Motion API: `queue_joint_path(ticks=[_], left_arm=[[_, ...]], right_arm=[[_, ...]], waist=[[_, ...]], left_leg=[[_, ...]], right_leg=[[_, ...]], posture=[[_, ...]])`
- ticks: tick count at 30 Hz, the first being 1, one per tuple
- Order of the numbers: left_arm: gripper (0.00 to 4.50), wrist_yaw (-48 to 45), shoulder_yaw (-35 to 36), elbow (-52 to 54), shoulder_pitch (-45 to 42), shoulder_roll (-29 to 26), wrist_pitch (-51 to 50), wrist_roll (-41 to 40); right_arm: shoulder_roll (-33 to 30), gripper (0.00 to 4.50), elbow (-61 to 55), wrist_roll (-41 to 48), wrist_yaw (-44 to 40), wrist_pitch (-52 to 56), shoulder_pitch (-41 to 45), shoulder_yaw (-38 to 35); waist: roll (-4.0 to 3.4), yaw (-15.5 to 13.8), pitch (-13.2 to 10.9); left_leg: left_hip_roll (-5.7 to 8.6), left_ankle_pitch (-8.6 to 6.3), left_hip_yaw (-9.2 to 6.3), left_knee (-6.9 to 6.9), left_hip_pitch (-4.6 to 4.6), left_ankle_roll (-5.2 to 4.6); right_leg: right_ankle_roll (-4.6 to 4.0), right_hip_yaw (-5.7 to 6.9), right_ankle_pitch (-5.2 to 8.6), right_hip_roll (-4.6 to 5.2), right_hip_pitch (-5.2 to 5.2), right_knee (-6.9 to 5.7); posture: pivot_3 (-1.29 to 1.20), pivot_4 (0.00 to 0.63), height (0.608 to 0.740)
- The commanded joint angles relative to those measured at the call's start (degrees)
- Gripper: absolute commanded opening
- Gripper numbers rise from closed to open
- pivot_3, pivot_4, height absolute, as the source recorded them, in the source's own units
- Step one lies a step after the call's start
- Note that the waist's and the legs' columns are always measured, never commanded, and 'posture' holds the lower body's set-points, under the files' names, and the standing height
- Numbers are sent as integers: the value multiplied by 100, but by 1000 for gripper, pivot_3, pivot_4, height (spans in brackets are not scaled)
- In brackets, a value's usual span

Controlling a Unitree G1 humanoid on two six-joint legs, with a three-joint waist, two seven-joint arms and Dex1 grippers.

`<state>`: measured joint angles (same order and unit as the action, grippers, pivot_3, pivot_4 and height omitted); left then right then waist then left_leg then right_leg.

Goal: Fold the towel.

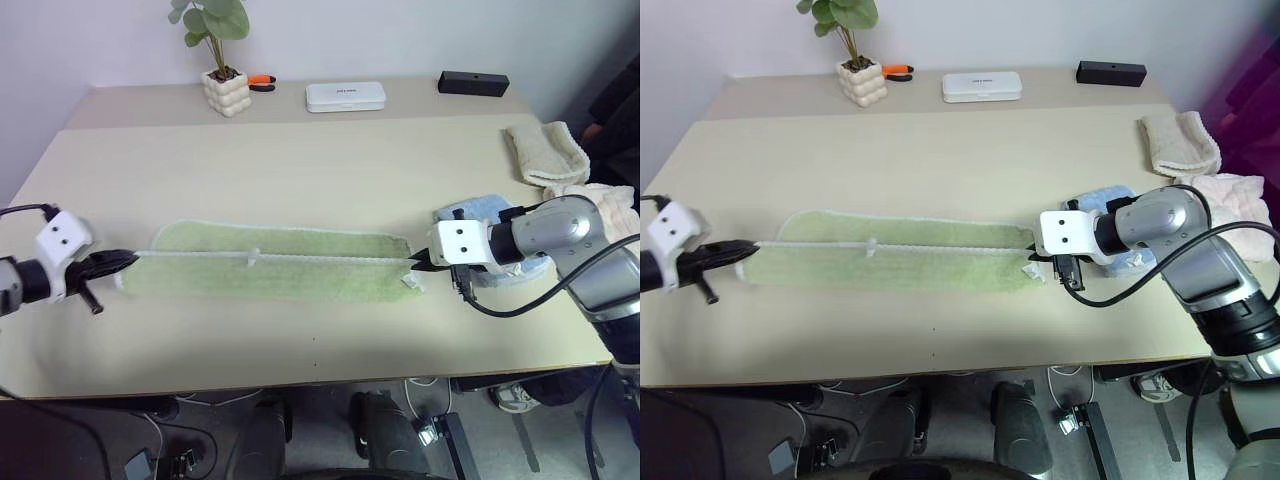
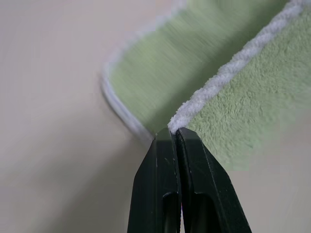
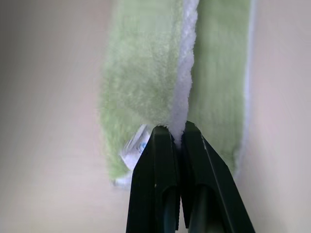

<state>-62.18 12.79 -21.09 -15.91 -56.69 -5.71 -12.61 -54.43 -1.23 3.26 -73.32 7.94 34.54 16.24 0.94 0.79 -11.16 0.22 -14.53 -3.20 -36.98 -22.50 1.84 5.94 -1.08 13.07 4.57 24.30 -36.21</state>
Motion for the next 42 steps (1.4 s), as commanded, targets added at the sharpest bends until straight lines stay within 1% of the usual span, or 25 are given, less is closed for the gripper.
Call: queue_joint_path(ticks=[1, 3, 6, 10, 13, 14, 15, 17, 18, 20, 22, 23, 25, 29, 34, 36, 40, 42], left_arm=[[0, 271, -530, -1070, -1064, 293, 651, 579], [0, 342, -766, -1666, -1590, 481, 925, 792], [0, 504, -986, -2433, -2153, 675, 1299, 1038], [0, 685, -1170, -3204, -2648, 881, 1690, 1276], [0, 661, -1188, -3595, -2859, 964, 1713, 1295], [577, 677, -1178, -3683, -2897, 966, 1679, 1302], [864, 711, -1160, -3750, -2927, 970, 1660, 1306], [1838, 792, -1134, -3833, -2947, 965, 1678, 1316], [2392, 887, -1141, -3861, -2936, 945, 1750, 1356], [3368, 1167, -1146, -3933, -2910, 902, 1872, 1451], [4396, 1431, -1096, -4012, -2873, 875, 1920, 1466], [4489, 1525, -1074, -4041, -2856, 871, 1923, 1460], [4489, 1748, -1068, -4088, -2813, 857, 1976, 1496], [4489, 2464, -1084, -4263, -2717, 834, 2014, 1657], [4489, 2821, -975, -4294, -2680, 868, 1996, 1572], [4489, 2736, -856, -4179, -2637, 896, 1963, 1401], [4500, 2355, -390, -3684, -2459, 929, 1726, 810], [4500, 2190, -160, -3354, -2328, 913, 1526, 533]], right_arm=[[295, 45, 742, -284, 87, -310, 404, 53], [453, 45, 1125, -426, 115, -464, 537, 119], [667, 45, 1611, -611, 217, -698, 675, 150], [897, 45, 2070, -807, 398, -965, 778, 129], [1010, 45, 2265, -880, 498, -1027, 820, 92], [1016, 584, 2293, -905, 523, -1049, 821, 81], [1023, 867, 2320, -938, 561, -1065, 827, 67], [1017, 1807, 2330, -986, 648, -1100, 832, 23], [1011, 2400, 2323, -1000, 706, -1122, 834, -12], [998, 3367, 2305, -1022, 845, -1124, 834, -97], [955, 3425, 2208, -1001, 870, -1076, 752, -153], [955, 3425, 2164, -984, 897, -1027, 705, -181], [971, 3425, 2094, -994, 1011, -906, 627, -225], [1126, 3425, 2161, -1238, 1681, -703, 667, -321], [1044, 3425, 2025, -1405, 1898, -469, 609, -309], [947, 3425, 1889, -1418, 1916, -345, 554, -377], [789, 4460, 1217, -1053, 1768, 200, 300, -777], [711, 4460, 790, -863, 1697, 522, 123, -981]], waist=[[1, -6, 0], [3, 1, 1], [3, 24, 1], [3, 41, 1], [3, 34, 1], [3, 34, 1], [3, 34, 1], [3, 32, 1], [3, 31, 1], [3, 29, 1], [3, 26, 1], [3, 26, 1], [3, 27, 1], [3, 35, 1], [3, 32, 1], [3, 31, 1], [3, 24, 1], [3, 19, 1]], left_leg=[[1, 0, -2, -2, -1, 0], [3, 0, -2, -4, -5, 0], [4, 0, -2, -5, -7, -2], [4, -2, -2, -3, -7, -4], [4, -1, -2, -5, -8, -3], [4, -1, -3, -5, -8, -4], [4, -1, -2, -5, -8, -4], [4, -1, -3, -5, -8, -4], [4, -1, -4, -5, -8, -4], [4, -1, -4, -5, -8, -4], [4, -1, -5, -5, -8, -4], [4, -1, -5, -5, -8, -4], [5, -1, -5, -5, -8, -4], [5, -1, -5, -5, -6, -4], [5, -1, -5, -4, -4, -4], [5, -1, -5, -4, -4, -4], [4, -1, -5, -4, -5, -4], [4, -1, -7, -6, -8, -3]], right_leg=[[3, 1, -2, -1, 0, -1], [7, 0, -5, -1, 1, -3], [10, 0, -7, 0, 2, -2], [10, 0, -6, -1, 6, -3], [10, 0, -7, 0, 5, -4], [11, 0, -7, -1, 5, -4], [11, -1, -7, -1, 5, -4], [11, 0, -7, 0, 5, -4], [11, 0, -7, 0, 6, -4], [11, 0, -7, 0, 6, -5], [11, -1, -7, 0, 5, -5], [11, -1, -7, 0, 6, -5], [11, -1, -7, 0, 5, -5], [11, -2, -7, 0, 6, -8], [11, -2, -7, 0, 5, -11], [11, -2, -7, 0, 6, -11], [11, -2, -7, 0, 6, -10], [11, -1, -7, 0, 6, -10]], posture=[[0, 150, 738], [0, 150, 738], [0, 150, 738], [0, 150, 738], [0, 150, 738], [0, 150, 738], [0, 150, 738], [0, 150, 738], [0, 150, 738], [0, 150, 738], [0, 150, 738], [0, 150, 738], [0, 150, 738], [0, 150, 738], [0, 150, 738], [0, 150, 738], [0, 150, 738], [0, 150, 738]])
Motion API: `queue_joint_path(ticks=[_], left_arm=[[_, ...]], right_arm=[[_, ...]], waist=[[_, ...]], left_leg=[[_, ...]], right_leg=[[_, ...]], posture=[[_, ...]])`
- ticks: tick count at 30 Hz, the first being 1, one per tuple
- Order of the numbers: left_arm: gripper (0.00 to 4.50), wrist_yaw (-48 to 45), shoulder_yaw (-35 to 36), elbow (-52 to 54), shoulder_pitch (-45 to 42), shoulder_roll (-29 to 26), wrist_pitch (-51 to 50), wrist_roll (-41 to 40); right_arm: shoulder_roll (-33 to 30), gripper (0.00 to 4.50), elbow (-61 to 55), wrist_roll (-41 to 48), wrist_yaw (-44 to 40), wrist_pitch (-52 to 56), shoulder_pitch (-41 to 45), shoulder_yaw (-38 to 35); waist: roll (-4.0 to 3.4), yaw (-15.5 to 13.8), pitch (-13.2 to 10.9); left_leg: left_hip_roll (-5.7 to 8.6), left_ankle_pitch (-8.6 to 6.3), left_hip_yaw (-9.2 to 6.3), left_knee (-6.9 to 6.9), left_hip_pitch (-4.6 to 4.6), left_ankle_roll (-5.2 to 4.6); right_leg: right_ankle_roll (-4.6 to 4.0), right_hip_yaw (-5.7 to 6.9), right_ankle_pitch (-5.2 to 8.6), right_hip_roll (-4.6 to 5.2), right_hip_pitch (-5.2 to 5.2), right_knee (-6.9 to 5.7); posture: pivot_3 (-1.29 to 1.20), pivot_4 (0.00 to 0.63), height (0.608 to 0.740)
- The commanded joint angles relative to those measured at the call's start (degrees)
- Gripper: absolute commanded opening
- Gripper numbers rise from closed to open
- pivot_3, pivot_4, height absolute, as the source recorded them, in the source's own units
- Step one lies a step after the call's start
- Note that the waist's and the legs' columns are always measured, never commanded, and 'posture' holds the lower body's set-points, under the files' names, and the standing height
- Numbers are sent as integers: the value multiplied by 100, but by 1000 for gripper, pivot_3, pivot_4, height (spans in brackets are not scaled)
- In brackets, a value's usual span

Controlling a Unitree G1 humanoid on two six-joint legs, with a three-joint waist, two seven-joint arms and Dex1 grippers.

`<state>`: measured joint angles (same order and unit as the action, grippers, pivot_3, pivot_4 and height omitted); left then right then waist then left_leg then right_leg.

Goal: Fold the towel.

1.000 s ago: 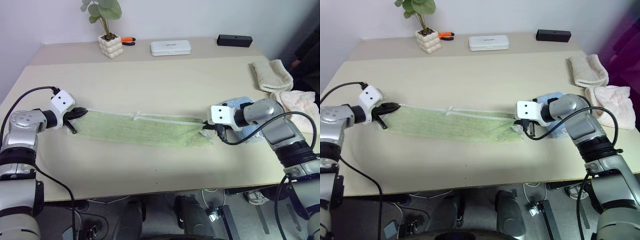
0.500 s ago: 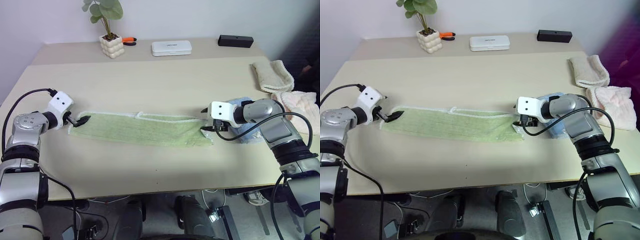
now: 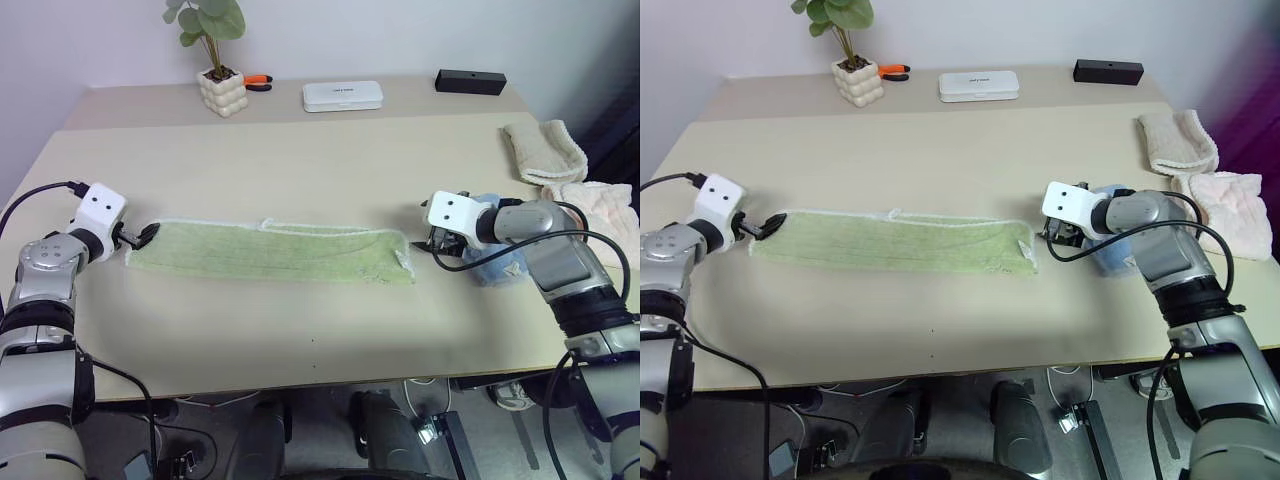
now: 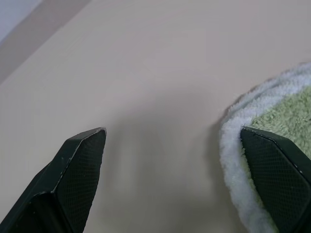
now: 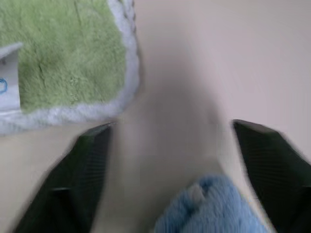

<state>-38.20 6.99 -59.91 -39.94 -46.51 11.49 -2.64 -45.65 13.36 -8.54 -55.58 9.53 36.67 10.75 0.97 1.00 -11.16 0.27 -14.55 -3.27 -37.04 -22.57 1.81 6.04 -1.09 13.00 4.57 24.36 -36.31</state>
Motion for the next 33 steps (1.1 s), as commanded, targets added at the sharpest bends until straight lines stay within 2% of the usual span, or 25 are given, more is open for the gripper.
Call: queue_joint_path(ticks=[1, 4, 7, 9, 14, 18, 23, 28, 31, 33], left_arm=[[4500, -324, 593, 802, 191, -111, -406, -687], [4500, -516, 910, 1486, 523, -110, -848, -1080], [4500, -502, 1435, 2649, 1069, 21, -1548, -1768], [4500, -642, 1437, 3740, 1617, 136, -1922, -2035], [4500, -956, 630, 6305, 2737, 429, -2612, -2292], [4500, -1143, -431, 7985, 3268, 785, -2884, -2364], [4500, -1075, -865, 8487, 3305, 1101, -3164, -2404], [4500, -1072, -891, 8519, 3310, 1146, -3252, -2367], [4500, -1086, -823, 8486, 3389, 1099, -3221, -2324], [4500, -1084, -805, 8498, 3422, 1081, -3211, -2316]], right_arm=[[-162, 4460, -999, 541, -93, 646, -225, -629], [-92, 4460, -1725, 1075, -114, 1415, -498, -1033], [279, 4460, -3092, 2360, 5, 3124, -1176, -1773], [503, 4460, -3875, 3083, 138, 4035, -1723, -2159], [1251, 4460, -4881, 4388, 918, 5823, -2443, -2915], [2386, 4460, -5159, 4969, 1863, 7198, -2856, -3575], [3633, 4460, -5070, 4806, 2927, 8242, -2705, -4147], [4477, 4460, -4692, 4834, 3881, 8297, -2367, -4659], [5115, 4460, -4280, 4685, 4534, 8297, -1800, -5200], [5294, 4460, -4078, 4614, 4832, 8297, -1531, -5437]], waist=[[0, -3, 0], [0, -4, 0], [4, -7, 2], [4, -19, 3], [4, -53, 4], [8, -52, 10], [-8, 6, 14], [-13, -3, 16], [-13, -2, 17], [-14, -4, 17]], left_leg=[[0, 0, 0, 0, -1, 0], [-1, 0, -2, 0, -2, 0], [-2, 0, -4, 2, -2, 0], [-4, 0, -10, 4, -3, 0], [-1, 0, -7, -3, 5, 1], [-2, 0, -10, 0, 14, 1], [-3, 0, -8, 4, 16, 1], [-3, 0, -9, 5, 15, 0], [-3, 0, -9, 4, 14, 0], [-3, 0, -9, 5, 14, 0]], right_leg=[[0, 0, 0, 0, 0, 0], [0, 0, 0, 2, 0, 1], [0, 0, 0, 2, -1, 3], [0, 2, 1, 2, -2, 4], [-2, -3, 0, 11, -19, 6], [-11, -3, 5, 8, -37, 20], [-12, -6, 6, -3, -26, 13], [-11, -6, 7, -6, -25, 15], [-10, -6, 7, -5, -25, 17], [-10, -6, 7, -6, -24, 17]], posture=[[0, 150, 738], [0, 150, 738], [0, 150, 738], [0, 150, 738], [0, 150, 738], [0, 150, 738], [0, 150, 738], [0, 150, 738], [0, 150, 738], [0, 150, 738]])
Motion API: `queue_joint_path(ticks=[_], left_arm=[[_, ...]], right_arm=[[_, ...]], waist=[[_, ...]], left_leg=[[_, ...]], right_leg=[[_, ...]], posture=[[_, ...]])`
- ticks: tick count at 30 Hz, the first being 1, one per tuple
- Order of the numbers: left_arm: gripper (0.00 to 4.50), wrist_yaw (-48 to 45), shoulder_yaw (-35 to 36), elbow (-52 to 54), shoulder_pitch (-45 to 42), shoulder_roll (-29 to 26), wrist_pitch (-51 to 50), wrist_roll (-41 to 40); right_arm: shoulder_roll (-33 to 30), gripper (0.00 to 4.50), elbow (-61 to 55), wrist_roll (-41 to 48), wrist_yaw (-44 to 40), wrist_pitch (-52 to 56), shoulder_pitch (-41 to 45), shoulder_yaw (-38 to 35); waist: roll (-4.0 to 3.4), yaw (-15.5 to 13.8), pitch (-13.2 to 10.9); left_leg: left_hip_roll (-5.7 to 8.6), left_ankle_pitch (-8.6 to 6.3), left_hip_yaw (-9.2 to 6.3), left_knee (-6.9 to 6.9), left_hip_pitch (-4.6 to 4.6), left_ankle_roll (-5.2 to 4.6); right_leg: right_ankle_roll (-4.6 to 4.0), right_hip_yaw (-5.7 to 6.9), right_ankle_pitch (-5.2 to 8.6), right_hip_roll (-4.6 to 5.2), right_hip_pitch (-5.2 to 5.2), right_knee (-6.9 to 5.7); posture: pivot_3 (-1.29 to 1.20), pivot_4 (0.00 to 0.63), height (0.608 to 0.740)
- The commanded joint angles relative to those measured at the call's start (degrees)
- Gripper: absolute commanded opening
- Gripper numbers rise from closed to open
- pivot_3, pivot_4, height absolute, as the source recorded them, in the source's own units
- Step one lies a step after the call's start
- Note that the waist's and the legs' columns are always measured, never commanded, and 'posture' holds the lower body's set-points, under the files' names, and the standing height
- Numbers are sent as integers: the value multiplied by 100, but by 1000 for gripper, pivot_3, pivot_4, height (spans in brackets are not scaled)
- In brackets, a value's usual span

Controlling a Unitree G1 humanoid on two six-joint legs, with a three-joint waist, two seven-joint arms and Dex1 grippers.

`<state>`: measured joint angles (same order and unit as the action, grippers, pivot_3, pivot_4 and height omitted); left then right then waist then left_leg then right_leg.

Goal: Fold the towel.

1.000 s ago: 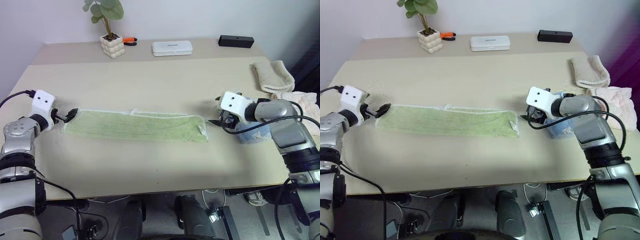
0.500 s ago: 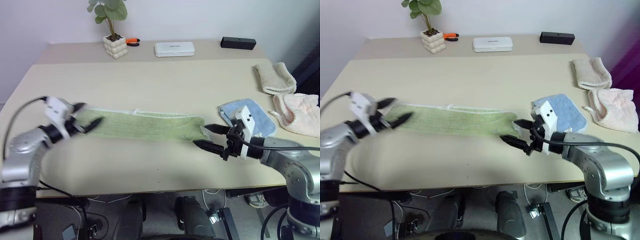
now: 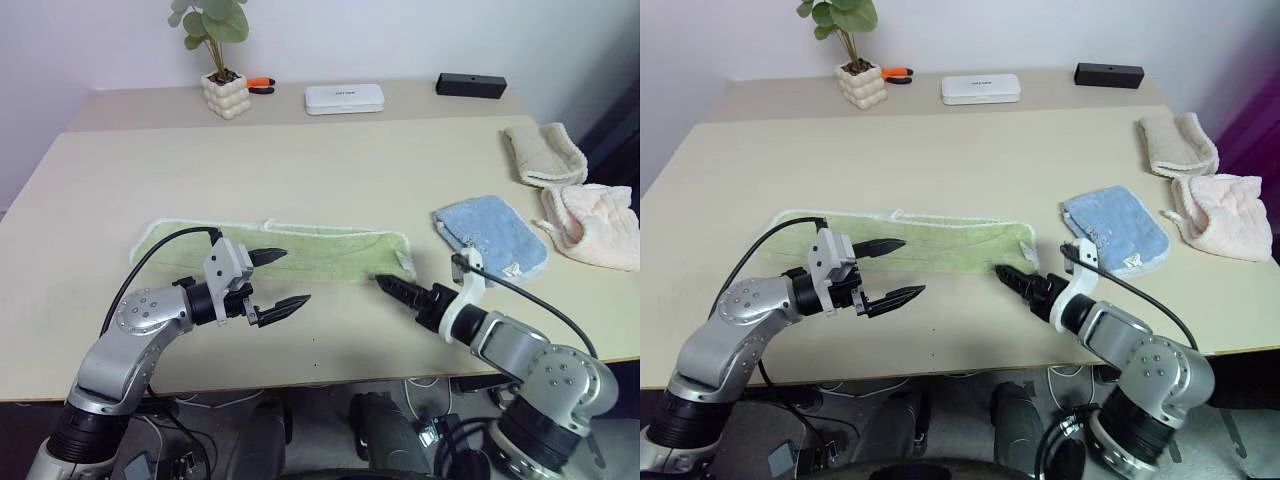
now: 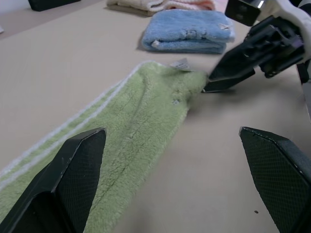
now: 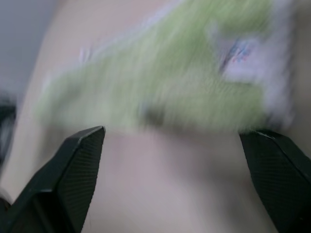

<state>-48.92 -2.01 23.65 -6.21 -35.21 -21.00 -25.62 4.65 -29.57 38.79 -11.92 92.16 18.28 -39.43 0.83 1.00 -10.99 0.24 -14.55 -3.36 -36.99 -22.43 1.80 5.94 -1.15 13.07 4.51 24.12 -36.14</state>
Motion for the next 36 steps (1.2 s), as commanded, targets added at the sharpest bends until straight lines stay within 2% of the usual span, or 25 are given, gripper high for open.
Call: queue_joint_path(ticks=[1, 4, 8, 10, 11, 12, 15, 18, 22, 25, 27, 30, 36], left_arm=[[4500, 7, 107, 158, 63, -52, 32, -19], [4500, 56, 138, 202, 103, -56, 23, -27], [4500, 122, 163, 287, 207, -53, 21, -22], [4500, 146, 132, 312, 245, -36, 36, -3], [4500, 163, 115, 326, 256, -24, 37, 2], [4500, 176, 105, 336, 263, -16, 35, 3], [4500, 208, 77, 316, 272, 20, 38, 8], [4500, 199, 25, 228, 245, 69, 86, 57], [4500, 183, 4, 44, 125, 138, 143, 121], [4500, 159, -19, -68, 59, 191, 189, 185], [4500, 166, -36, -110, 21, 230, 208, 218], [4500, 198, -57, -125, -15, 280, 196, 240], [4500, 291, 0, 28, 124, 303, 128, 240]], right_arm=[[347, 4460, 328, -210, 638, 34, 478, -585], [515, 3647, 575, -406, 1034, 34, 866, -1014], [567, 1723, 629, -517, 1281, 34, 1077, -1209], [552, 521, 545, -488, 1331, 34, 1097, -1195], [532, 180, 478, -444, 1348, 34, 1147, -1217], [519, 38, 434, -410, 1363, 34, 1182, -1236], [338, 38, 316, -249, 1402, 34, 1375, -1355], [-232, 38, 241, 49, 1263, 34, 1466, -1275], [-1908, 38, 93, 389, 639, 34, 1362, -364], [-2574, 38, 86, 632, 294, 34, 1556, 86], [-2893, 38, -82, 753, 15, 9, 1652, 649], [-3132, 38, -274, 828, -347, -281, 1742, 1630], [-2593, 38, 222, 420, -659, -1303, 1628, 3407]], waist=[[0, -8, 0], [-1, -11, 1], [-3, -20, 2], [-4, -15, 2], [-4, -9, 3], [-4, -7, 2], [-12, 6, -2], [-17, 12, -6], [-25, -18, -10], [-24, 31, -9], [-23, 77, -8], [-25, 138, -10], [-21, 136, -8]], left_leg=[[0, 0, -1, 0, 0, 0], [0, 0, -2, 1, -1, 0], [1, 0, -1, 2, -3, 0], [1, 0, 0, 4, -3, 0], [1, 0, -1, 4, -3, 0], [1, 0, -1, 4, -2, 0], [1, 0, 0, 4, -3, -1], [1, 0, 0, 6, -4, -1], [6, 0, 2, 5, -14, -1], [3, -3, 2, 6, -12, -6], [-2, -6, 1, 10, -7, -13], [-3, -7, 1, 13, -7, -14], [-3, -7, -2, 14, -9, -14]], right_leg=[[0, 1, 0, 0, 0, 0], [0, 2, 0, 0, 0, 1], [-3, 1, 2, 3, 0, 3], [-4, 2, 3, 4, 0, 3], [-4, 2, 3, 4, 0, 3], [-8, 2, 5, 3, 0, 3], [-11, 1, 7, 3, 1, 3], [-11, 1, 7, 3, 6, 3], [-10, 1, 10, 11, 8, 11], [-11, 2, 10, 5, 8, 12], [-12, 1, 11, -4, 9, 10], [-12, 1, 12, -4, 11, 10], [-6, 2, 10, -4, 13, 10]], posture=[[0, 150, 738], [0, 150, 738], [0, 150, 738], [0, 150, 738], [0, 150, 738], [0, 150, 738], [0, 150, 738], [0, 150, 738], [0, 150, 738], [0, 150, 738], [0, 150, 738], [0, 150, 738], [0, 150, 738]])
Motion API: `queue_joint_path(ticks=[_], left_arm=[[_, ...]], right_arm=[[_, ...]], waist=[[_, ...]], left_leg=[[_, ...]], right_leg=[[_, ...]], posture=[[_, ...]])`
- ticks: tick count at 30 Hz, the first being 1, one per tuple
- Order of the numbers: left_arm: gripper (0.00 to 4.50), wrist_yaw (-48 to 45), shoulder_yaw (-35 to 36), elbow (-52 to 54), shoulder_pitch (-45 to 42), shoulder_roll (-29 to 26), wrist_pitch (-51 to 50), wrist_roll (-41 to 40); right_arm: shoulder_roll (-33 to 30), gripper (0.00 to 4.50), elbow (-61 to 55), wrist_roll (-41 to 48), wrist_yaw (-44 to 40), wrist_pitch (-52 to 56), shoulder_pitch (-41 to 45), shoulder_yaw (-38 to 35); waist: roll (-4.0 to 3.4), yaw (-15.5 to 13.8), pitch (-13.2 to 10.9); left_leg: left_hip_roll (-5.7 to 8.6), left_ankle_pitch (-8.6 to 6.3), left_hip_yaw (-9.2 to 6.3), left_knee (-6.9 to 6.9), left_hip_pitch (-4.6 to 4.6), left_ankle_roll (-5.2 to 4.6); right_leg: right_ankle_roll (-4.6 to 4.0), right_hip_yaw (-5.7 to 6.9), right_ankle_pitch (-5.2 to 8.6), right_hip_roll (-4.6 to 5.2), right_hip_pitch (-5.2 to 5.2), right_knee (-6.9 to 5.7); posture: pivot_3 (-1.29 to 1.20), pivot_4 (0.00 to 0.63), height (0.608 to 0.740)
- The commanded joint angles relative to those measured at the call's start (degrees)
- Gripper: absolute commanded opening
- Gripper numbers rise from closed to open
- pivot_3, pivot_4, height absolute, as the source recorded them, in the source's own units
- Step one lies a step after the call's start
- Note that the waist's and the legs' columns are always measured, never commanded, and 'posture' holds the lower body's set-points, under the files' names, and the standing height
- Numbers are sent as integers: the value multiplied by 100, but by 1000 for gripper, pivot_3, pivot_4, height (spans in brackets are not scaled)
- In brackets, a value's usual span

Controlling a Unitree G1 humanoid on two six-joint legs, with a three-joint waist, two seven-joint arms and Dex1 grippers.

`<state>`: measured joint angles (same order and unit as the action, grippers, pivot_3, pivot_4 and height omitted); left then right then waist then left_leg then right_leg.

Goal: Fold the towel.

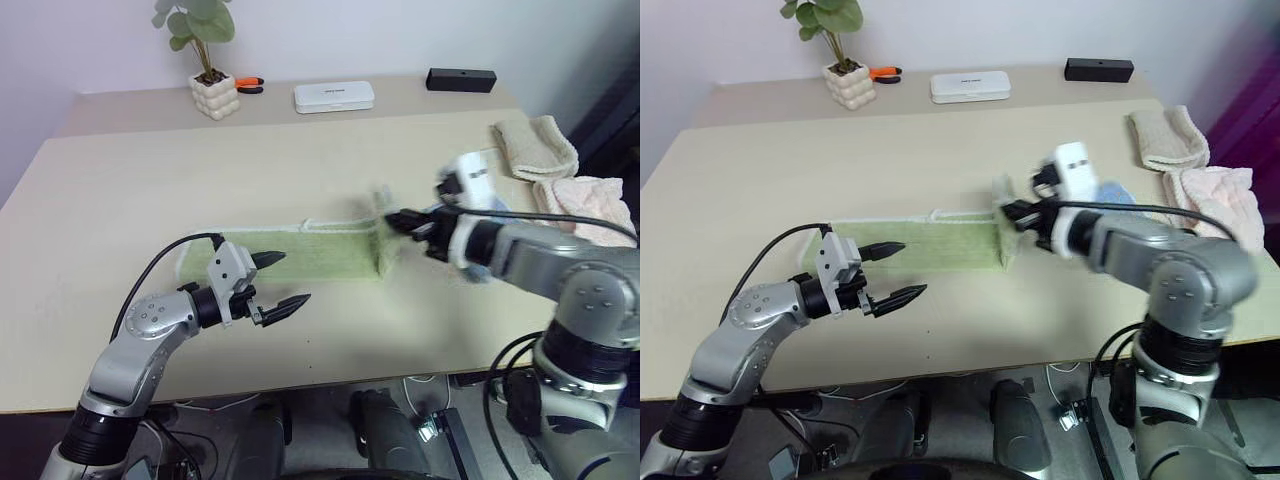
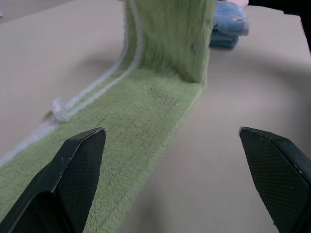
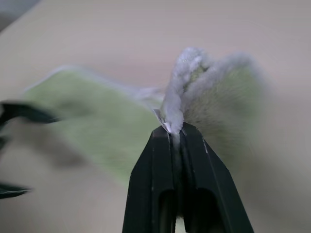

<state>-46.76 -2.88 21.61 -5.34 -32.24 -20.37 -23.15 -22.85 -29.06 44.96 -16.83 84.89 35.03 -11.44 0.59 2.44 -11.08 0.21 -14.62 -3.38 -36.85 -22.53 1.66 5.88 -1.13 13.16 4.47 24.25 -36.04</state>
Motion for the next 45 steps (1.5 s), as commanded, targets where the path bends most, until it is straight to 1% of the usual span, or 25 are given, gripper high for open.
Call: queue_joint_path(ticks=[1, 3, 5, 8, 10, 13, 16, 19, 21, 23, 25, 26, 29, 30, 31, 33, 35, 37, 40, 43, 44, 45], left_arm=[[4500, 108, 109, 255, 79, 3, 55, -8], [4500, 164, 142, 330, 170, -16, 34, -20], [4500, 215, 147, 404, 227, -17, 9, -24], [4500, 308, 154, 501, 307, -15, -25, -8], [4500, 405, 203, 614, 401, -15, -70, -31], [4500, 479, 266, 707, 525, -38, -105, -66], [4500, 508, 335, 666, 561, -65, -107, -53], [4500, 592, 580, 547, 543, -77, -124, -102], [4500, 642, 781, 429, 528, -86, -119, -130], [4500, 718, 1007, 279, 512, -83, -79, -121], [4500, 890, 1170, 130, 502, -28, 40, 0], [4500, 1057, 1223, 30, 491, 29, 115, 121], [4500, 1392, 1361, -144, 493, 225, 198, 199], [4500, 1432, 1406, -133, 516, 291, 193, 136], [4500, 1476, 1453, -98, 559, 351, 173, 80], [4500, 1543, 1498, 9, 710, 417, 164, 73], [4500, 1601, 1533, 111, 845, 463, 156, 73], [4500, 1655, 1570, 195, 936, 493, 125, 26], [4500, 1678, 1667, 380, 1175, 503, 92, -41], [4500, 1714, 1735, 573, 1508, 456, -4, -45], [4500, 1743, 1808, 714, 1682, 472, -121, -160], [4500, 1797, 1903, 845, 1838, 512, -316, -349]], right_arm=[[276, 38, 419, -380, -194, -852, -38, 918], [632, 38, 1034, -660, -226, -1329, 34, 1331], [807, 38, 1510, -965, -253, -1766, 76, 1633], [935, 38, 1851, -1168, -316, -2104, 62, 1764], [931, 38, 1875, -1209, -386, -2179, -12, 1801], [901, 1016, 1645, -1018, -505, -2029, -116, 1626], [690, 2469, 1214, -853, -744, -2059, -128, 1465], [435, 3919, 767, -595, -953, -2003, -108, 1198], [285, 3919, 639, -533, -1062, -2092, -115, 1075], [142, 3919, 733, -680, -1116, -2357, -93, 1015], [33, 3267, 1145, -1150, -1023, -2861, -59, 1144], [-91, 2962, 1328, -1467, -1117, -3215, -72, 1400], [-212, 1386, 1831, -2235, -1466, -4258, -113, 2130], [-156, 829, 2030, -2387, -1524, -4508, -139, 2264], [-63, 404, 2291, -2562, -1547, -4779, -185, 2412], [105, 404, 2855, -2922, -1680, -5304, -313, 2784], [241, 404, 3281, -3152, -1798, -5645, -427, 2999], [282, 404, 3532, -3385, -1868, -5890, -494, 3141], [252, 404, 3614, -3659, -2021, -6082, -650, 3309], [209, 404, 3453, -3797, -2000, -6279, -618, 3129], [225, 404, 3259, -3612, -2049, -6203, -496, 2894], [219, 631, 3040, -3410, -2141, -6130, -362, 2683]], waist=[[3, -14, 0], [5, -13, 1], [5, -9, 1], [4, -31, 0], [4, -31, 0], [4, -20, 0], [3, -24, 0], [4, -35, 0], [4, -32, 0], [4, -26, 0], [5, -17, 0], [4, -16, 0], [5, -15, 0], [6, -15, -1], [7, -7, -1], [10, -3, 1], [11, -4, 2], [11, -16, 2], [26, -17, 11], [25, -15, 10], [25, -16, 10], [25, -15, 9]], left_leg=[[0, 0, 0, -1, -1, 0], [1, 0, 1, -3, -4, 0], [1, 0, 0, -4, -4, 0], [1, 0, 0, -3, -8, 1], [2, 0, 0, -4, -10, 1], [2, 0, -2, -2, -8, 1], [2, 0, -3, -1, -8, 1], [2, 0, -3, -2, -10, 1], [2, 0, -4, -2, -9, 1], [2, 0, -4, -2, -8, 1], [2, 0, -3, -1, -8, 1], [2, 0, -2, -1, -7, 1], [2, 0, 1, -1, -7, 1], [2, 0, 2, 0, -7, 1], [2, 0, 1, 0, -7, 1], [2, 0, 1, 1, -6, 1], [2, 0, 1, 3, -5, 1], [2, 0, 1, 3, -6, 2], [2, 0, 0, 0, 0, 2], [2, 0, 1, 3, 4, 2], [2, 0, 1, 3, 4, 2], [2, 0, 1, 3, 4, 3]], right_leg=[[0, 0, 0, 1, 0, 1], [1, 0, -1, 3, 0, 1], [1, 0, -1, 2, 1, 0], [8, 0, -5, 3, 6, -1], [9, 0, -5, 4, 7, 0], [8, 1, -5, 4, 8, 0], [7, 1, -5, 3, 8, 0], [-2, 1, 1, 4, 8, 1], [-4, 3, 2, 3, 8, 1], [-4, 3, 2, 3, 8, 1], [-5, 3, 3, 3, 8, 1], [-4, 3, 2, 3, 8, 1], [-1, 2, 1, 3, 8, 2], [7, 2, -4, 3, 8, 3], [10, 2, -5, 3, 9, 2], [11, 1, -6, 3, 9, 2], [11, 2, -7, 3, 9, 1], [10, 1, -7, 6, 9, 1], [6, 1, -5, 6, 4, 1], [-7, 0, 3, 6, 1, 1], [-7, 0, 3, 6, 2, 1], [-6, 0, 3, 6, 2, 0]], posture=[[0, 150, 738], [0, 150, 738], [0, 150, 738], [0, 150, 738], [0, 150, 738], [0, 150, 738], [0, 150, 738], [0, 150, 738], [0, 150, 738], [0, 150, 738], [0, 150, 738], [0, 150, 738], [0, 150, 738], [0, 150, 738], [0, 150, 738], [0, 150, 738], [0, 150, 738], [0, 150, 738], [0, 150, 738], [0, 150, 738], [0, 150, 738], [0, 150, 738]])
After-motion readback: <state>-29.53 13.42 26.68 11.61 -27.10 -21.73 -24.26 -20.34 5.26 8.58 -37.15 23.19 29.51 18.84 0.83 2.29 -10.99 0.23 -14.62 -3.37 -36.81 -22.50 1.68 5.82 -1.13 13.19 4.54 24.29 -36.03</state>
